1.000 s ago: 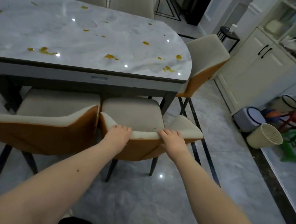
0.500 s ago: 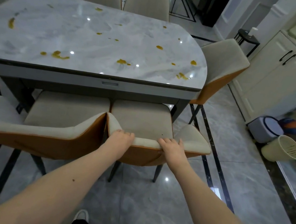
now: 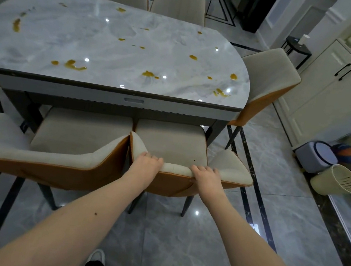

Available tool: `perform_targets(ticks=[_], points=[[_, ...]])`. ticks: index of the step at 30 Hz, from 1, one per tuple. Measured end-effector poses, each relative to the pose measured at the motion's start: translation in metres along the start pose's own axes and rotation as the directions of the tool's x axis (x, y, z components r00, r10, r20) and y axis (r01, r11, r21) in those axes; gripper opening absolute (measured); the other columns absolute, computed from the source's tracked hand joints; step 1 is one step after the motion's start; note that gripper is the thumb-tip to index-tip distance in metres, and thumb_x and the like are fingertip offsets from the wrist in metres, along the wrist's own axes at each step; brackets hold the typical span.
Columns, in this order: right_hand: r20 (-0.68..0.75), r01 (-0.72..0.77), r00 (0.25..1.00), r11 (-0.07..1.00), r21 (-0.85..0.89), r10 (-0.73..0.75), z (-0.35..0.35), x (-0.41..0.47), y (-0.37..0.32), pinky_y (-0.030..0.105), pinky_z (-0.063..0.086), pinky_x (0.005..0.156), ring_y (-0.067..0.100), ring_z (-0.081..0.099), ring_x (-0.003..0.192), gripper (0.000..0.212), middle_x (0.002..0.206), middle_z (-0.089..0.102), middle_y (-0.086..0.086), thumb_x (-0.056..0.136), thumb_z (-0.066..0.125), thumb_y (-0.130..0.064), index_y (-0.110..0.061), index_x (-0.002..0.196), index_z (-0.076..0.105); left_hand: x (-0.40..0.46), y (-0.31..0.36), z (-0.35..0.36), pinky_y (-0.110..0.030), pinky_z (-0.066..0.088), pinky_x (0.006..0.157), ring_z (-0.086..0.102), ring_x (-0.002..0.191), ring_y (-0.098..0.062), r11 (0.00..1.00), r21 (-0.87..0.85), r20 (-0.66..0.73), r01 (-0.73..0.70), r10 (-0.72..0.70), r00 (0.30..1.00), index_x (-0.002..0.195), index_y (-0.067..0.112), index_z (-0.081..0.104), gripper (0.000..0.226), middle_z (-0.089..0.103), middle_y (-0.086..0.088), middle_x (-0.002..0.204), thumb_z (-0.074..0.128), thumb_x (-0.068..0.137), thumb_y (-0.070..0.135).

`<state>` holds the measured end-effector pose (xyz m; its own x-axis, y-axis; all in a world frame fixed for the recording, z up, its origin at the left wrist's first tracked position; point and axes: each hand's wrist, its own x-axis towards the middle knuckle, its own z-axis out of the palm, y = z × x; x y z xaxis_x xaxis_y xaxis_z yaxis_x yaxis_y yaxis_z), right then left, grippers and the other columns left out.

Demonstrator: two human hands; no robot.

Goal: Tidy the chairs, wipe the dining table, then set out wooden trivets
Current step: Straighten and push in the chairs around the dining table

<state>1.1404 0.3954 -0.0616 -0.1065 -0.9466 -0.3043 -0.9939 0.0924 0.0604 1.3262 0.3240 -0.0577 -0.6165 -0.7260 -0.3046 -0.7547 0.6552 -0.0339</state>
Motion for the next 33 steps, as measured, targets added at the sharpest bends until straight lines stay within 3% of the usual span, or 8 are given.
perform_targets(ticks=[10, 33], points=[[-0.022, 0.018, 1.0, 0.998, -0.058, -0.019, 0.003, -0.006, 0.004, 0.043, 0.037, 0.1, 0.027, 0.053, 0.113, 0.031, 0.119, 0.059, 0.003, 0.092, 0.052, -0.011, -0.022, 0.12, 0.046, -0.002, 0.005, 0.003, -0.036, 0.033, 0.105, 0.047, 0.12, -0.028, 0.999, 0.031, 0.008, -0.011, 0.011, 1.0, 0.128, 0.012, 0.041, 0.046, 0.053, -0.011, 0.13, 0.061, 0.087, 0.011], [0.004, 0.017, 1.0, 1.0, -0.008, -0.017, -0.006, -0.013, 0.001, 0.048, 0.033, 0.105, 0.029, 0.052, 0.114, 0.026, 0.121, 0.057, 0.004, 0.096, 0.049, -0.017, -0.02, 0.121, 0.047, -0.001, 0.01, 0.007, -0.037, 0.036, 0.103, 0.05, 0.117, -0.027, 0.999, 0.032, 0.012, 0.034, -0.034, 0.999, 0.124, 0.012, 0.042, 0.052, 0.055, -0.009, 0.125, 0.069, 0.08, 0.013]])
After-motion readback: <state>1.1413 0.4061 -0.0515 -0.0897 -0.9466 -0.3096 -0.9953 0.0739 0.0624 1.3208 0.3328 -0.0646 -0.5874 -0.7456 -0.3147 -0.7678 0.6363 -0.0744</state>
